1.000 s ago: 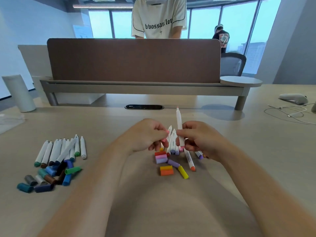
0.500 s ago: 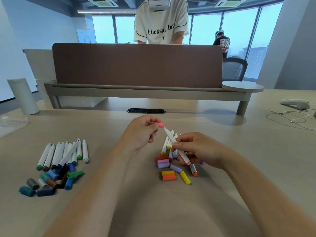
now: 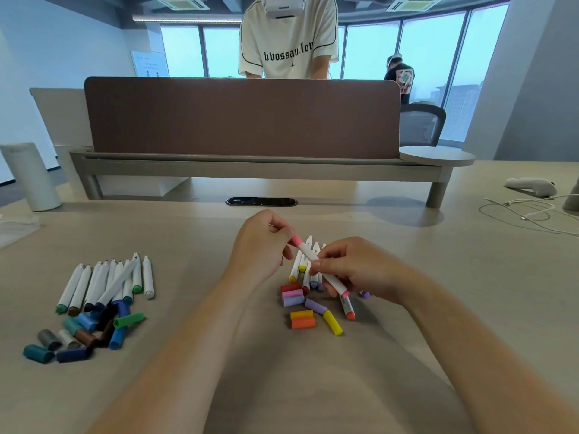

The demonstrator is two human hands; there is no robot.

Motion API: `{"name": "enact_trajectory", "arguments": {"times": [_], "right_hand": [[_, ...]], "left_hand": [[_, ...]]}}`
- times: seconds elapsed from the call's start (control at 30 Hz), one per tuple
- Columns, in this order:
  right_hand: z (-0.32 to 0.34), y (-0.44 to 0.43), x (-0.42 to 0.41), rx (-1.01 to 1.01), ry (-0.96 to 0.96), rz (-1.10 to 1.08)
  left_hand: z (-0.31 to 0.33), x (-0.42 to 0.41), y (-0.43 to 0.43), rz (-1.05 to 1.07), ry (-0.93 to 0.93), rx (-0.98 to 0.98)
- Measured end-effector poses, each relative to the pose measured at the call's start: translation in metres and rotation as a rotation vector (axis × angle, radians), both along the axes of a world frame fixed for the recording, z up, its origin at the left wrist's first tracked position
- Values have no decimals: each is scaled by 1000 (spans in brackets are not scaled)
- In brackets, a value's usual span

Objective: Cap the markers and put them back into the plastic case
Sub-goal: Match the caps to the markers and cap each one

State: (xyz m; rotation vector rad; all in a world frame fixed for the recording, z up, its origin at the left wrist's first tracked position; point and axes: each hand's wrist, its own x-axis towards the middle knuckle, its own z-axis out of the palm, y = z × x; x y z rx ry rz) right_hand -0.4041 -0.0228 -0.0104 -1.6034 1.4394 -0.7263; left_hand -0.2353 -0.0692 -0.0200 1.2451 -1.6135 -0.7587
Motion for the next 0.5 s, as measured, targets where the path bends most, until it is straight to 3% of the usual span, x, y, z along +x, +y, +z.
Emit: {"name": "enact_trajectory", "arguments": {"times": [0.33, 0.5], "right_hand": [[-2, -8, -1, -225, 236, -129], [-11, -22, -13, -239, 448, -358]], "left_hand": [[6, -10, 8, -132, 335, 177], [-2, -12, 3, -21, -29, 138]]}}
